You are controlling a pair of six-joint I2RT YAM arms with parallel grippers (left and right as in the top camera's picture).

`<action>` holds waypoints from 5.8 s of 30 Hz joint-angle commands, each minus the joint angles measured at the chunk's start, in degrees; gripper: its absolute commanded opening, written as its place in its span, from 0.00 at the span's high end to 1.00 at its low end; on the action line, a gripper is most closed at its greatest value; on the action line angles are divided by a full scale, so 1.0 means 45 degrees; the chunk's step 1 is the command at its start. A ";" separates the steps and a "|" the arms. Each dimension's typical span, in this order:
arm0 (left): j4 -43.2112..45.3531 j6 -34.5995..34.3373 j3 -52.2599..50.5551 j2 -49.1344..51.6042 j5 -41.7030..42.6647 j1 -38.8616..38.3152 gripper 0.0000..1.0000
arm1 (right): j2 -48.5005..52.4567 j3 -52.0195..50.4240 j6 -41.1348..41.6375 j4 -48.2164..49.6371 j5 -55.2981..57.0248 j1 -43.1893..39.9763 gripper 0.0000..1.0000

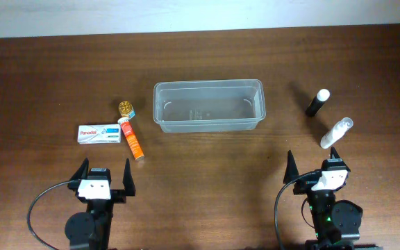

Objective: Pack container

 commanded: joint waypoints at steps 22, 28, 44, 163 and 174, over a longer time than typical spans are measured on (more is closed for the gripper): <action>-0.0010 0.0204 -0.0078 -0.0073 0.0034 0.0053 0.01 | -0.0131 -0.0068 0.0010 -0.0063 0.0155 0.0058 0.02; -0.0010 0.0204 -0.0078 -0.0073 0.0034 0.0053 0.00 | -0.0126 -0.0068 0.0010 -0.0063 0.0155 0.0058 0.02; -0.0010 0.0204 -0.0078 -0.0073 0.0034 0.0053 0.01 | -0.0131 -0.0068 0.0010 -0.0063 0.0155 0.0058 0.02; -0.0010 0.0204 -0.0078 -0.0073 0.0034 0.0053 0.00 | 0.3871 0.4493 0.1389 -0.1486 -0.0525 0.0058 0.02; -0.0005 0.0204 -0.0078 -0.0073 0.0034 0.0053 0.00 | 0.8378 0.8665 0.1384 -0.3764 -0.0520 0.0058 0.02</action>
